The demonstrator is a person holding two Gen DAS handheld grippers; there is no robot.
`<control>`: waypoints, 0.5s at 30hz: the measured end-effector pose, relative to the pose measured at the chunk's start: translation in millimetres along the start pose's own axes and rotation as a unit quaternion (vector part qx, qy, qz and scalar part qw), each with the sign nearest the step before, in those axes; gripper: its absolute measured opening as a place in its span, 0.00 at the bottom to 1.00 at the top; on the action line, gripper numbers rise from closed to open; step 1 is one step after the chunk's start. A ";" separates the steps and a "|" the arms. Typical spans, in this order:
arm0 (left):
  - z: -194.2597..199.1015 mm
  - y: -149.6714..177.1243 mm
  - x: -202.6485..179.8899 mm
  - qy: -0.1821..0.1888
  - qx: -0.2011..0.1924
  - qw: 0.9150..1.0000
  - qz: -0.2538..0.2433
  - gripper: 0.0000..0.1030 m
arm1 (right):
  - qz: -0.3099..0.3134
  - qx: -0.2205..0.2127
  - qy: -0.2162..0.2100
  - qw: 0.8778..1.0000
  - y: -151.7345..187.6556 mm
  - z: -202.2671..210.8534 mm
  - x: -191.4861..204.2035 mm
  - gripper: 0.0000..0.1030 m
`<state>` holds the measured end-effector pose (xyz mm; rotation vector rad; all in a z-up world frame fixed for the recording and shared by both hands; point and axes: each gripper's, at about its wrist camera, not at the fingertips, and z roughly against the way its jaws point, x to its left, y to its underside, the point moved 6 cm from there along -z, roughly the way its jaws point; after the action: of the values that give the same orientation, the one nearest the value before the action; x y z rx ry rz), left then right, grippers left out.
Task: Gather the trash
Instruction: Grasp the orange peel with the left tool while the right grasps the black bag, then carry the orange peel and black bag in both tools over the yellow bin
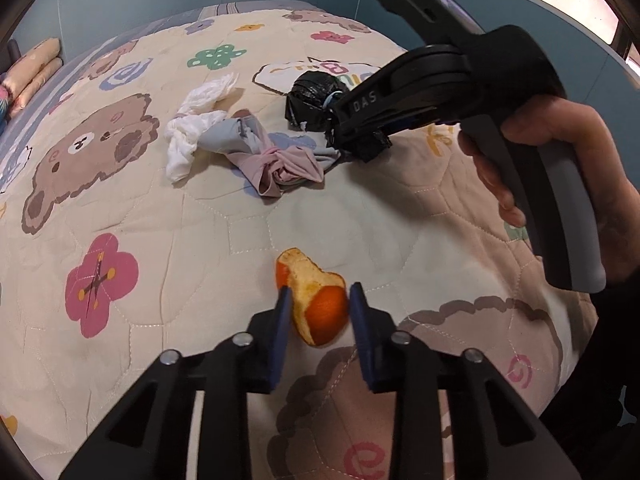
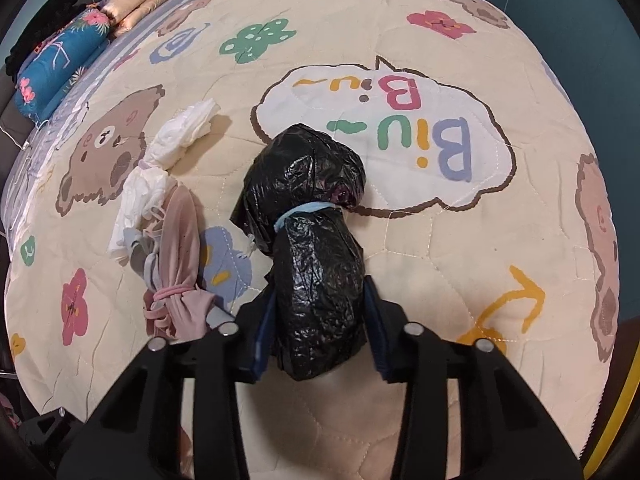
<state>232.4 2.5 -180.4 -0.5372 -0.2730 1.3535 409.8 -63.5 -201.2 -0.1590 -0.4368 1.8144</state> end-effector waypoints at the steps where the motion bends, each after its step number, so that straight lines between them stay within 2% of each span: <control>1: 1.1 -0.3 -0.1 0.001 -0.001 1.000 0.000 0.21 | 0.001 0.002 0.001 1.000 0.0 -1.2 0.2 0.28; 4: 2.5 -1.0 0.1 0.003 -0.004 1.000 -0.002 0.18 | -0.003 0.005 0.003 1.000 -0.7 -2.6 -0.4 0.23; 6: 2.8 -0.9 0.2 0.009 0.000 1.000 0.002 0.11 | -0.007 0.001 0.004 1.000 -0.5 -1.2 -1.4 0.20; 10: 6.2 -0.9 3.5 0.005 0.001 1.000 0.006 0.10 | -0.005 -0.005 0.003 1.000 1.7 4.8 -1.5 0.19; 15: 14.4 -2.7 9.7 0.018 0.002 0.999 0.026 0.09 | -0.008 -0.018 -0.009 1.000 4.7 21.6 -2.6 0.19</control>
<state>229.7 14.6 -167.9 -0.5693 -0.2278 1.3934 399.1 -71.6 -183.4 -0.1628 -0.4821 1.7935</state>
